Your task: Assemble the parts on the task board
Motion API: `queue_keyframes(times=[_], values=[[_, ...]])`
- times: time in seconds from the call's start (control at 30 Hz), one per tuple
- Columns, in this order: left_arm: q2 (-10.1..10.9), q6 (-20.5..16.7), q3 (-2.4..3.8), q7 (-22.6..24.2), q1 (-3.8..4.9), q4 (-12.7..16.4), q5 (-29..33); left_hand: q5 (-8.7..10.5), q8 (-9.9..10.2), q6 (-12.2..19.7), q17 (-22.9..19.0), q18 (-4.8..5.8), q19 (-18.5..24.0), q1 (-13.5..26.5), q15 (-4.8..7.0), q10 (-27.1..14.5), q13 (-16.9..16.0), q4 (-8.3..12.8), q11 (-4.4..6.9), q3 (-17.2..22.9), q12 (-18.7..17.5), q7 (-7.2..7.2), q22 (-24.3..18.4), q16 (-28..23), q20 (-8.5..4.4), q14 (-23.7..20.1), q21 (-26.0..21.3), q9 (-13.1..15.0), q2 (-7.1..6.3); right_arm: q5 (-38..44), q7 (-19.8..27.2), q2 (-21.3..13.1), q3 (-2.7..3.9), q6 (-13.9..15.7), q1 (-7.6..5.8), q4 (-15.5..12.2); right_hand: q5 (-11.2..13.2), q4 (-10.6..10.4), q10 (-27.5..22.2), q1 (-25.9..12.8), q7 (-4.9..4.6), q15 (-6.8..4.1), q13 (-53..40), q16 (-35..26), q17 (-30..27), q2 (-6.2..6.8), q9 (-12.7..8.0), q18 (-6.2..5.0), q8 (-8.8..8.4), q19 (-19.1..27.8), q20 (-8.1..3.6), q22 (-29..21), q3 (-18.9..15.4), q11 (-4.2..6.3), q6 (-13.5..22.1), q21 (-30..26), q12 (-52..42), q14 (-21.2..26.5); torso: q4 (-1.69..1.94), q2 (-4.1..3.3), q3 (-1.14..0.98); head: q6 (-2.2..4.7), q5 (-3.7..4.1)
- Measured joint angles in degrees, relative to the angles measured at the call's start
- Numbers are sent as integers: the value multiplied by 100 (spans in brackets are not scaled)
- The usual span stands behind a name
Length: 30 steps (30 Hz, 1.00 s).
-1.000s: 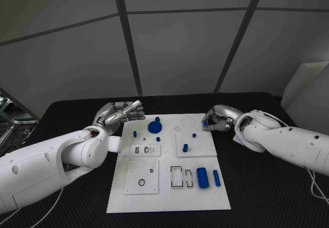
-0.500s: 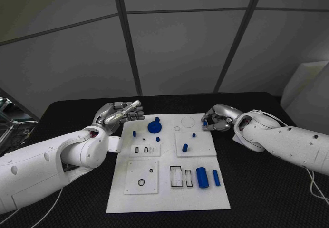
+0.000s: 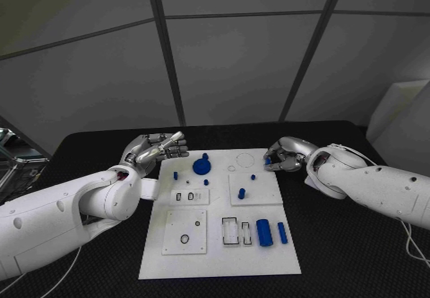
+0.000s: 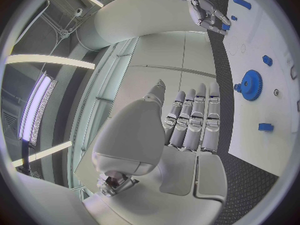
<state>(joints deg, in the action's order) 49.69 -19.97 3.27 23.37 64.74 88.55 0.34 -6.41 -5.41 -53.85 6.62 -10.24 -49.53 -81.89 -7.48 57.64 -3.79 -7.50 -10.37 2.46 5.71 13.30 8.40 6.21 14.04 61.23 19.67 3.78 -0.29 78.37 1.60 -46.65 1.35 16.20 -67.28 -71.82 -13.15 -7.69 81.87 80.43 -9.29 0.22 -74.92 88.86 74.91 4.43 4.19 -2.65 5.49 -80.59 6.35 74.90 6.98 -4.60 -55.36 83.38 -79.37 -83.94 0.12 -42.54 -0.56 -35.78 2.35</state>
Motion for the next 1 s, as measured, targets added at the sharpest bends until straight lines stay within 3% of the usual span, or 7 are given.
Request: queue_keyframes(times=[0.17, 0.6, 0.73, 0.87, 1.0], values=[[2, 0, 0, 0, 0, 0, 0, 0, 0, 0, 0, 0, 0, 0, 0, 0, 0, 0, 0, 0, 0, 0, 0, 0, 0, 0, 0, 0, 0, 1, -5, -5, 0, 1, 0, -5, 0, -16, 22, 0, 51, 0, 0, 0, 0, 0, 24, 0, 97, 0, 0, 0, -16, 22, -150, 0, -33, 0, 0, 1, 0, 5, 24], [7, 0, 0, -1, 0, 3, 0, 0, 0, 0, 4, 0, 21, 0, 0, 0, 0, 0, 0, 0, 0, 0, -5, 0, 21, 0, 0, 0, 0, 2, -24, -17, 0, 0, 0, -26, 0, -15, 22, 0, 35, 0, 0, 0, 0, 0, 30, 0, 132, 0, 0, 0, -16, 22, -166, 0, -33, 0, -2, -1, 2, 7, 54], [10, 0, 0, -1, 0, 4, 0, 0, 0, 0, 4, 0, 21, 0, 0, 0, 0, 0, 0, 0, 0, 0, -5, 0, 21, 0, 0, 0, 0, 2, -29, -20, 0, 3, 0, -33, 0, -15, 53, 24, 91, 0, 0, 0, 0, -24, 49, 0, 224, -49, -4, 0, -16, 52, -284, 0, -56, 0, -1, -1, 3, 2, 54], [13, -1, 0, -1, 0, 4, 0, 0, 0, 0, 4, 0, 21, 0, 0, 0, 0, 0, 0, 0, 0, 0, -5, 0, 21, 0, 0, 0, 0, 2, -33, -22, 0, 28, 0, -41, 324, 60, 104, 118, 183, -92, 0, 35, 0, -193, 78, 0, 382, -157, -75, 0, 83, 167, -508, 67, -96, -6, 2, -2, 3, -2, 54], [13, -1, 0, -1, 0, 3, 0, 0, 0, 0, 4, 0, 21, 0, 0, 0, 0, 0, 0, 0, 0, 0, -5, 0, 21, 0, 0, 0, 0, 2, -34, -32, 0, 86, 0, -53, 440, 83, 114, 143, 241, -139, 0, 35, 0, -225, 110, 0, 497, -186, -103, 0, 161, 217, -617, 93, -123, -12, 2, -2, 2, -3, 51]])
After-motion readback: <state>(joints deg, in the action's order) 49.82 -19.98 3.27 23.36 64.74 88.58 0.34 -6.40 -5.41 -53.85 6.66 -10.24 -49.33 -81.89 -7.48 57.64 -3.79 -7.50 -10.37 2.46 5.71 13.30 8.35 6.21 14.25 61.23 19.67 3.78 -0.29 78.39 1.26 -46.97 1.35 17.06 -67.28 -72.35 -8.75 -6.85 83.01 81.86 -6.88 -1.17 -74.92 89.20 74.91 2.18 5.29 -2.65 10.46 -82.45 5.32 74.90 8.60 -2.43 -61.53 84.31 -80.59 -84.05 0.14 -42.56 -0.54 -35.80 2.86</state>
